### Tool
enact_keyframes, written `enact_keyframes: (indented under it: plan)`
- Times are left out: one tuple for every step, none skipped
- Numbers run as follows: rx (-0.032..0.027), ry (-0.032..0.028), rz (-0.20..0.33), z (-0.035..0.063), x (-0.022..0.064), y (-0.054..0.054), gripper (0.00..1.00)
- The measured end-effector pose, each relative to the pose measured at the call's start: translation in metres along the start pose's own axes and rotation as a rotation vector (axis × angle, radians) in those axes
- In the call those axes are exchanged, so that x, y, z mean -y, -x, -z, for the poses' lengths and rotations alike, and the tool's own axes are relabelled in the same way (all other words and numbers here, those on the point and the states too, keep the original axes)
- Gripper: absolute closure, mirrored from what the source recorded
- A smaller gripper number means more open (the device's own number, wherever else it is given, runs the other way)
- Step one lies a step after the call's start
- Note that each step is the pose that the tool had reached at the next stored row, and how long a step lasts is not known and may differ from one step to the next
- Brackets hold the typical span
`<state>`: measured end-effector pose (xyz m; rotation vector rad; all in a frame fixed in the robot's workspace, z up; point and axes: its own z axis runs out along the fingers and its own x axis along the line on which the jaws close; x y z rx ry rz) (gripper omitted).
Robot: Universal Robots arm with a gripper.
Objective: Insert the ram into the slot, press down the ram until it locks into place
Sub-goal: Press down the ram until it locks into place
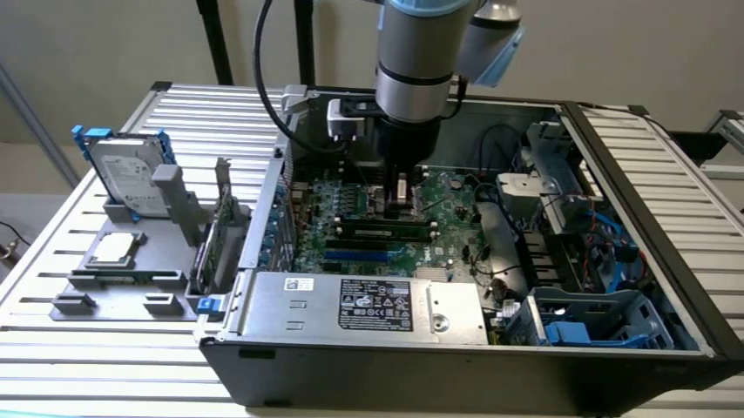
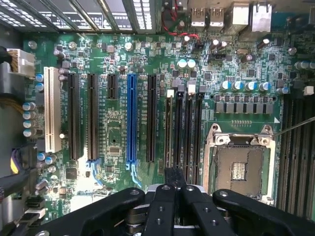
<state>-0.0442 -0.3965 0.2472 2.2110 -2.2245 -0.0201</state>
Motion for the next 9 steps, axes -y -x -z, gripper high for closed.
enact_keyframes:
  plan:
    - [-0.0001,0.0009,0.0,0.0012,0.0,0.0,0.89]
    - [0.0,0.0011,0.0,0.0012,0.0,0.0,0.89]
    - [0.0,0.0011,0.0,0.0012,0.0,0.0,0.89]
    - [0.0001,0.0012,0.0,0.0012,0.0,0.0,0.89]
    - [0.0,0.0012,0.0,0.0012,0.0,0.0,0.89]
    - [0.0,0.0012,0.0,0.0012,0.0,0.0,0.89]
    - [0.0,0.0012,0.0,0.0012,0.0,0.0,0.89]
    - [0.0,0.0012,0.0,0.0012,0.0,0.0,0.89]
    - [0.0,0.0012,0.0,0.0012,0.0,0.0,0.89]
